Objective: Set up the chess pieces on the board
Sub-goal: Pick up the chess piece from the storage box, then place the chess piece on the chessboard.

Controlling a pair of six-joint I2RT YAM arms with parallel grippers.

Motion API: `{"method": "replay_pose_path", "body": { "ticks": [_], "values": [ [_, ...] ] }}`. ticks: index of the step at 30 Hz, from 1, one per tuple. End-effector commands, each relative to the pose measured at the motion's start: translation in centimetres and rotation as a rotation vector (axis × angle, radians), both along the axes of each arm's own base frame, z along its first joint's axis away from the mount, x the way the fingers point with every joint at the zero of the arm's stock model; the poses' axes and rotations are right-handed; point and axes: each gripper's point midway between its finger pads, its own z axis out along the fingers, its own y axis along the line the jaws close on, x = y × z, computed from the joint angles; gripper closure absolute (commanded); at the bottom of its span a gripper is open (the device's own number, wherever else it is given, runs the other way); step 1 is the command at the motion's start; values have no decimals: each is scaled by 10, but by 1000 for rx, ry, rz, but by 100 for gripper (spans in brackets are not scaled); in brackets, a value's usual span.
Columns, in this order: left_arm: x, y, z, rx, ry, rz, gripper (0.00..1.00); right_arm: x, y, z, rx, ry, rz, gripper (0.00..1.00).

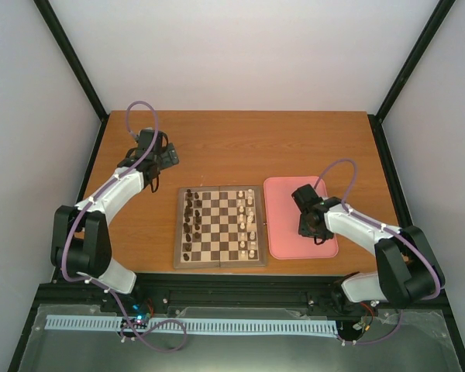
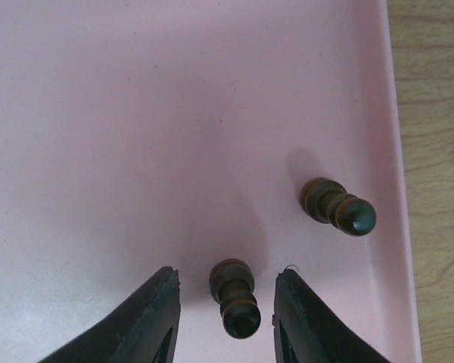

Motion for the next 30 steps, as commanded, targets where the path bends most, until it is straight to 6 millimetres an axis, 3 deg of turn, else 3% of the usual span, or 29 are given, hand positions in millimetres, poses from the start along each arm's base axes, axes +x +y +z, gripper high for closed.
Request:
{"method": "replay_pose_path", "body": {
  "ticks": [1,5,12,17,20,26,30],
  "values": [
    [-1,-3,3,9,0,-14,0,0,-7,2,-11,-28,-49,68],
    [-2,-2,4,8,-1,-11,0,1,-8,6,-9,-50,-55,81],
    [-2,-1,3,14,3,-5,0,5,-5,12,9,-73,-43,94],
    [-2,2,2,24,7,6,0,20,27,51,97,-162,40,96],
    [-2,4,1,36,13,17,0,21,73,85,142,-207,170,96],
    [0,5,-4,43,25,24,0,7,196,137,188,-278,474,96],
    [0,6,-4,48,26,30,0,-10,270,130,204,-241,673,96]
  ]
}}
